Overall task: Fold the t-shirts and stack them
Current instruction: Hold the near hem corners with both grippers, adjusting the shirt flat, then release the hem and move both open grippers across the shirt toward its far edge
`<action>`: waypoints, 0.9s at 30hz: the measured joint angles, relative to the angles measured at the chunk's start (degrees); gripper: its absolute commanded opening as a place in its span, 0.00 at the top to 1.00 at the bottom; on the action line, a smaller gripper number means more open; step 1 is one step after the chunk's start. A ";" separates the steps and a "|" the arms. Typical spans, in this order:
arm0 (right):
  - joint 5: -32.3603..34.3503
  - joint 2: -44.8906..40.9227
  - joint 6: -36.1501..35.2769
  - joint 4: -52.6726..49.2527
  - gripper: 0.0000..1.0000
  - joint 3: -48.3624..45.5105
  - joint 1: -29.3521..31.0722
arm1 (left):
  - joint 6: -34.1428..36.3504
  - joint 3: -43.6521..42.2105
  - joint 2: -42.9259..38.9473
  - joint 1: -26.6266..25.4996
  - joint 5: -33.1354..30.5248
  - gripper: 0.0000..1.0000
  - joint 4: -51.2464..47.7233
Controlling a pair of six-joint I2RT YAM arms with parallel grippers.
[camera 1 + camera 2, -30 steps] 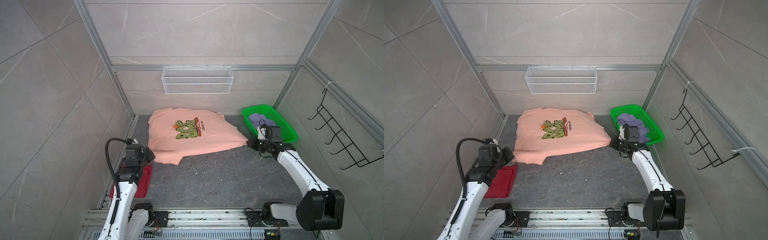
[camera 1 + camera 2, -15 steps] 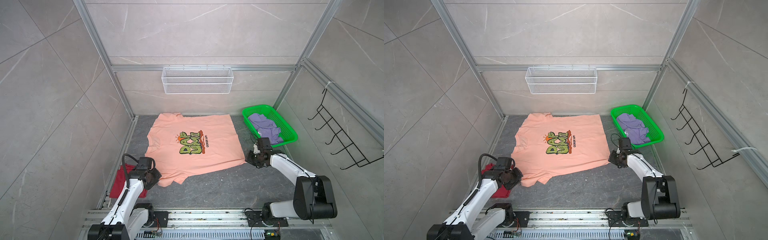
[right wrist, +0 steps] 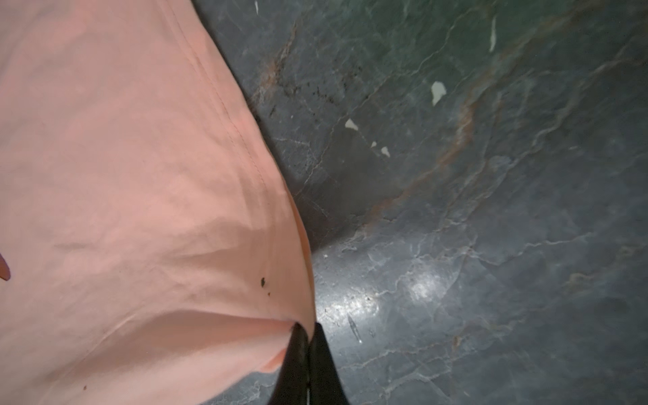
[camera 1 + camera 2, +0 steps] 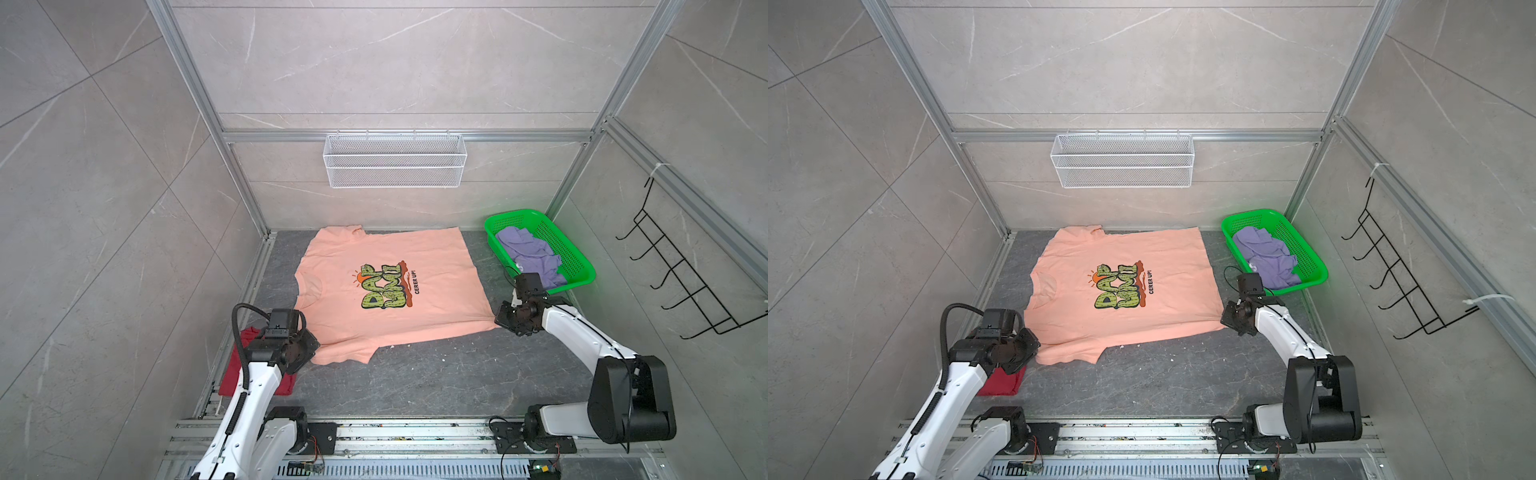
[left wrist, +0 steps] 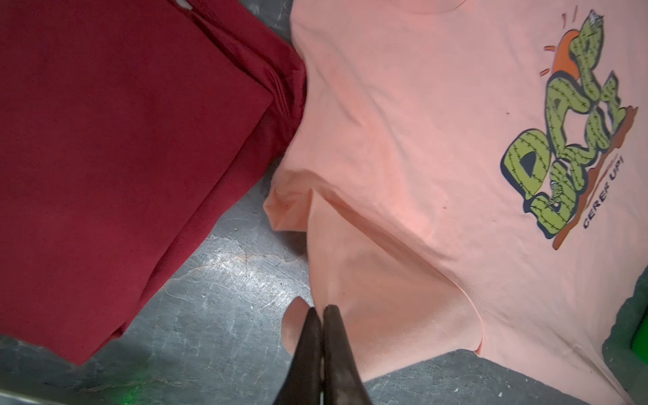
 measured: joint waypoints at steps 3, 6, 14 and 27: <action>1.22 -0.44 0.02 -1.97 0.94 0.09 0.04 | -1.25 -0.33 -0.37 -1.29 0.44 1.00 -1.88; 2.38 -0.44 0.17 -3.50 0.87 -0.07 0.04 | -2.69 -1.16 -0.61 -3.04 0.22 0.92 -3.39; 6.47 -2.91 0.70 -7.10 0.51 1.88 0.04 | -4.52 0.59 -1.90 -3.93 -1.95 0.54 -7.58; -4.87 6.60 3.69 11.06 0.52 10.88 9.03 | -1.57 8.20 17.09 -8.68 0.24 0.46 11.58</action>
